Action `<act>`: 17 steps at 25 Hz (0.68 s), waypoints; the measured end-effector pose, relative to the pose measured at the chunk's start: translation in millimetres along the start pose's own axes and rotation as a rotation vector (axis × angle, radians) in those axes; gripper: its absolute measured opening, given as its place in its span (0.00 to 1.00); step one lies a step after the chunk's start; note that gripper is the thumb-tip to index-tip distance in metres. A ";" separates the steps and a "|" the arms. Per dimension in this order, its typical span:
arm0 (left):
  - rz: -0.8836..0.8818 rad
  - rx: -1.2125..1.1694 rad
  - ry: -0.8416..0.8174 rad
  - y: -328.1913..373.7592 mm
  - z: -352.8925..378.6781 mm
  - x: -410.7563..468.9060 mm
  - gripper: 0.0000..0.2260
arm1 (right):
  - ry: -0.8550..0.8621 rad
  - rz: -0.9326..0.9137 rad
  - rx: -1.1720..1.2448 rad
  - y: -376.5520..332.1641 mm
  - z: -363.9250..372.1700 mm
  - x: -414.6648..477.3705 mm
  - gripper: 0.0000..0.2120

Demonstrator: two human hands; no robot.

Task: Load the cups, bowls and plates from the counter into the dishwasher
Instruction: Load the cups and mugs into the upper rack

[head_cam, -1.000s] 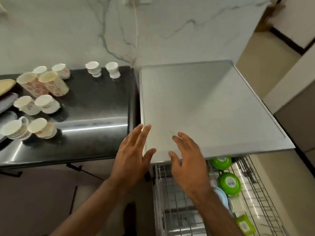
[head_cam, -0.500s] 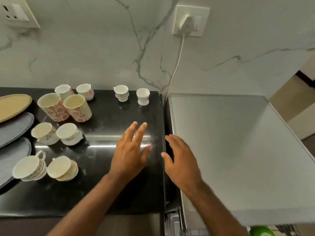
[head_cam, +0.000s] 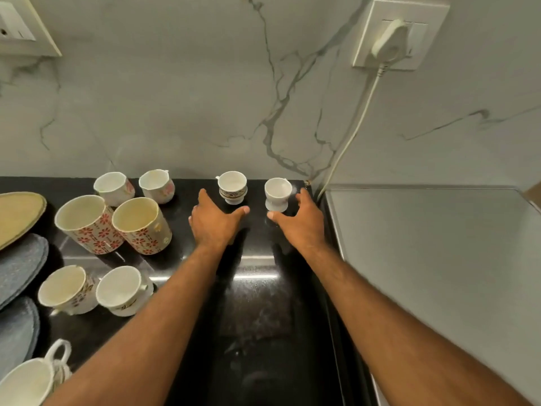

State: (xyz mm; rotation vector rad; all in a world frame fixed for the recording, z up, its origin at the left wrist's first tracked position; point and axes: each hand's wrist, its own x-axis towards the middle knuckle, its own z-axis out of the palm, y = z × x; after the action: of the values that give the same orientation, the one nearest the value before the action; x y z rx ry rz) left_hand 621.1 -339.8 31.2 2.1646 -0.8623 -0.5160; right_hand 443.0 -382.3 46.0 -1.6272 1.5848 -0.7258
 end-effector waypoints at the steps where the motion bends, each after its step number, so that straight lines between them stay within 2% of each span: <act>1: -0.016 -0.020 0.004 0.2 3.4 9.5 0.54 | 0.015 0.006 0.015 1.4 5.1 9.2 0.42; 4: -0.006 -0.058 0.028 5.2 11.9 27.8 0.54 | 0.047 -0.009 0.058 -1.0 15.1 24.8 0.29; 5: -0.009 -0.055 0.041 8.0 14.0 31.2 0.53 | 0.053 -0.018 0.080 -2.2 18.0 26.7 0.28; 8: -0.023 -0.038 0.076 18.3 17.9 36.2 0.47 | 0.060 -0.038 0.114 -5.6 24.7 31.4 0.31; 12: 0.043 -0.001 0.079 17.1 23.0 42.6 0.39 | 0.018 -0.040 0.095 -11.6 20.9 41.4 0.36; 17: 0.063 -0.119 0.045 15.6 15.5 24.8 0.32 | 0.020 -0.034 0.045 1.9 11.6 34.4 0.43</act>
State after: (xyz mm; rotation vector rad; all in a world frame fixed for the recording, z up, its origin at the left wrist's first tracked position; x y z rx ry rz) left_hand 622.8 -372.9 30.6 2.0272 -0.8503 -0.4733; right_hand 454.0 -414.9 34.4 -1.6224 1.5479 -0.7924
